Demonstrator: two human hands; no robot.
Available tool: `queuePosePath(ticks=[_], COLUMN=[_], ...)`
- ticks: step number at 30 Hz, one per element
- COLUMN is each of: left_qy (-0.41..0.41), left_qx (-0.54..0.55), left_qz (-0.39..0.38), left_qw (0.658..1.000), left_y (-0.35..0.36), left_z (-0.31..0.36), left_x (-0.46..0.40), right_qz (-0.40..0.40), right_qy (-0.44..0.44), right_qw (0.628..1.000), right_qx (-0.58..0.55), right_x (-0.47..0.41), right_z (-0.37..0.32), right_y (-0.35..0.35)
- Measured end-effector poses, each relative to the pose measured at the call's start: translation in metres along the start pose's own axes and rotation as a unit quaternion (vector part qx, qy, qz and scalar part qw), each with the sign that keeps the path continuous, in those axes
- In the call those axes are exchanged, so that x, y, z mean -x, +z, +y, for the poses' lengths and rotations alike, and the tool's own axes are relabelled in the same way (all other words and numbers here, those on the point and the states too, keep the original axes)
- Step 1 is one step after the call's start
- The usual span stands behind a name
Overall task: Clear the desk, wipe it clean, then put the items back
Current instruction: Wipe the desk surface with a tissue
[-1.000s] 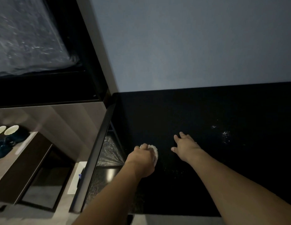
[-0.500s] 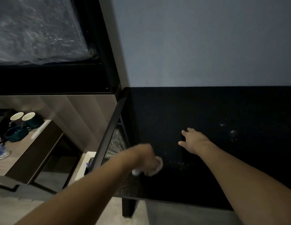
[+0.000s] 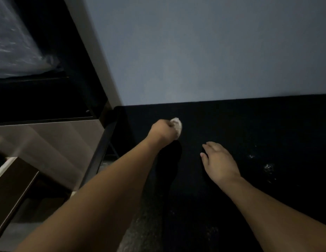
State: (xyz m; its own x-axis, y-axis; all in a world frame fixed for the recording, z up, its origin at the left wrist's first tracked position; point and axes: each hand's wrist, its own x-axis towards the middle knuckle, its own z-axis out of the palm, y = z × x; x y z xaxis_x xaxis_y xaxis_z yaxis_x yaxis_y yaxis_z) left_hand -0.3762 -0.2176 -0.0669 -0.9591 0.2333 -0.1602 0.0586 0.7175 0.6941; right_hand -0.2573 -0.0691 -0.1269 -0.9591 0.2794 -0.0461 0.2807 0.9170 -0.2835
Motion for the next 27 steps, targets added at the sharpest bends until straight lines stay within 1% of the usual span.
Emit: queuePosePath(ticks=[2, 3, 5, 6, 7, 9, 10, 14, 17, 20, 23, 25, 27], left_qy=[0.013, 0.019, 0.035, 0.041, 0.042, 0.061, 0.074, 0.094, 0.099, 0.092, 0.107, 0.111, 0.13], left_qx=[0.036, 0.031, -0.02, -0.052, -0.087, -0.149, -0.163, -0.169, -0.165, -0.2, -0.263, -0.271, -0.273], left_qz=[0.008, 0.017, 0.039, 0.04, 0.024, 0.0, 0.002, 0.032, 0.013, -0.02, -0.026, -0.025, -0.005], left_qw=[0.999, 0.999, 0.998, 0.997, 0.995, 0.987, 0.984, 0.981, 0.981, 0.975, 0.959, 0.956, 0.953], left_y=[0.008, 0.011, 0.017, 0.021, 0.024, 0.03, 0.032, 0.032, 0.031, 0.04, 0.05, 0.053, 0.052], left_z=[0.006, 0.009, 0.014, 0.016, 0.019, 0.023, 0.023, 0.023, 0.028, 0.014, -0.006, -0.013, -0.015], left_x=[-0.03, -0.043, -0.068, -0.078, -0.087, -0.104, -0.112, -0.14, -0.151, -0.154, -0.156, -0.153, -0.137], right_qz=[0.035, 0.046, 0.069, 0.079, 0.08, 0.052, 0.037, 0.022, 0.011, 0.004, 0.005, 0.005, 0.003], right_qy=[-0.011, -0.013, -0.022, -0.027, -0.032, -0.031, -0.029, -0.029, -0.034, -0.04, -0.036, -0.03, -0.025], right_qw=[0.999, 0.999, 0.997, 0.995, 0.995, 0.997, 0.998, 0.998, 0.998, 0.997, 0.997, 0.997, 0.997], right_qx=[-0.011, -0.023, -0.04, -0.045, -0.047, -0.051, -0.051, -0.047, -0.054, -0.062, -0.066, -0.069, -0.071], right_x=[-0.001, -0.003, -0.004, -0.004, -0.005, -0.008, -0.009, -0.01, -0.011, -0.013, -0.011, -0.011, -0.011], right_z=[0.008, 0.01, 0.013, 0.014, 0.015, 0.016, 0.017, 0.018, 0.019, 0.021, 0.02, 0.018, 0.017], right_y=[0.012, 0.016, 0.018, 0.018, 0.018, 0.017, 0.017, 0.016, 0.016, 0.015, 0.015, 0.014, 0.013])
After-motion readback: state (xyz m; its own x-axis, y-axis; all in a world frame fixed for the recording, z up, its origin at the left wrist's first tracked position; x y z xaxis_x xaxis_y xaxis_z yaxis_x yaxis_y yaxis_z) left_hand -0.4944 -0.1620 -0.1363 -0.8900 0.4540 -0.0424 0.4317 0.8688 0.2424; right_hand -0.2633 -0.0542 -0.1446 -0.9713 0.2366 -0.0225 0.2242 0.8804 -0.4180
